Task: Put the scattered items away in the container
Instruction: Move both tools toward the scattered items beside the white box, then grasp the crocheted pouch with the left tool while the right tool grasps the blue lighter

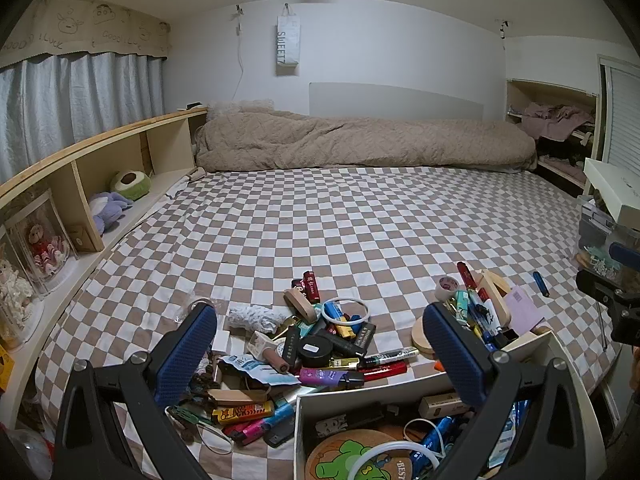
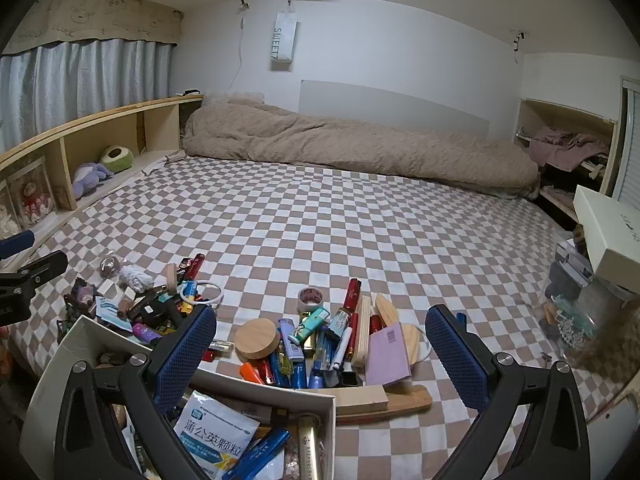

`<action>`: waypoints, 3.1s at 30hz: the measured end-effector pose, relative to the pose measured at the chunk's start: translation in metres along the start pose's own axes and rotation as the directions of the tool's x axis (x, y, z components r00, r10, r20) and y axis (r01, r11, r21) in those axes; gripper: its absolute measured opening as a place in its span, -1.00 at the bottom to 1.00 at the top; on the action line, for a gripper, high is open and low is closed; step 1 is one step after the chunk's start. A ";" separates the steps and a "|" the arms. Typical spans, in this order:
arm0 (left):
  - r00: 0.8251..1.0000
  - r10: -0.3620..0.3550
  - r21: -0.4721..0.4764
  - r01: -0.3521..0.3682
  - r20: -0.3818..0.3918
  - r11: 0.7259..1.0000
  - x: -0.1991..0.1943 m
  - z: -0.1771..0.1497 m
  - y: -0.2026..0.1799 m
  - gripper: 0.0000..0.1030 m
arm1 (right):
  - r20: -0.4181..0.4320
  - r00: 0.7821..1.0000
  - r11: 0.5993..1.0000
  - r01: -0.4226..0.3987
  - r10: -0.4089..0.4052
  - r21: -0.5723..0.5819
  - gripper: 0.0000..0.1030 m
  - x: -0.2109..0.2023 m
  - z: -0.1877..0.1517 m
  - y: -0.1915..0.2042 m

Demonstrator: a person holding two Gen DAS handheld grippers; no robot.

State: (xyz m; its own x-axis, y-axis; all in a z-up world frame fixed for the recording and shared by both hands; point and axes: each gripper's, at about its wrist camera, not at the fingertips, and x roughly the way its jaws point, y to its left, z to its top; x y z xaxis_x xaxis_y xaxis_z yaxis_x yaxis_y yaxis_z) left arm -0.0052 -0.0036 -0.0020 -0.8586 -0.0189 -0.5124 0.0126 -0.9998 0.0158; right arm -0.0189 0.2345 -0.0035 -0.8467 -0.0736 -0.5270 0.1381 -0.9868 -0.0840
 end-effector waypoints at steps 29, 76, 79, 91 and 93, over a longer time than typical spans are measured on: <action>1.000 0.014 -0.002 -0.014 -0.025 1.000 0.004 -0.006 0.006 1.00 | -0.028 1.000 1.000 0.008 -0.007 0.013 1.00 0.009 -0.001 -0.008; 0.897 0.095 -0.210 -0.202 -0.432 0.957 0.114 -0.065 0.158 0.84 | -0.026 0.999 0.954 -0.029 0.039 0.298 1.00 0.055 -0.026 -0.092; 0.886 0.071 -0.213 -0.187 -0.458 0.959 0.125 -0.074 0.161 0.61 | -0.038 0.995 0.937 -0.074 0.093 0.342 1.00 0.063 -0.029 -0.102; 0.872 0.069 -0.145 -0.158 -0.484 0.977 0.158 -0.088 0.159 0.13 | -0.229 0.971 0.954 0.011 0.061 0.299 1.00 0.115 -0.046 -0.135; 0.872 0.082 -0.139 -0.169 -0.482 0.976 0.160 -0.091 0.158 -0.09 | -0.243 0.968 0.948 0.019 0.062 0.317 1.00 0.122 -0.047 -0.144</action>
State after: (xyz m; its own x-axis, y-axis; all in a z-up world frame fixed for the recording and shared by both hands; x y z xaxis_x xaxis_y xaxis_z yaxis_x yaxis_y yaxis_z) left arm -0.0938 -0.1655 -0.1591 -0.5012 -0.1022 -0.8593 0.2281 -0.9735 -0.0173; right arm -0.1179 0.3746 -0.0950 -0.6861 -0.0973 -0.7210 -0.0477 -0.9829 0.1781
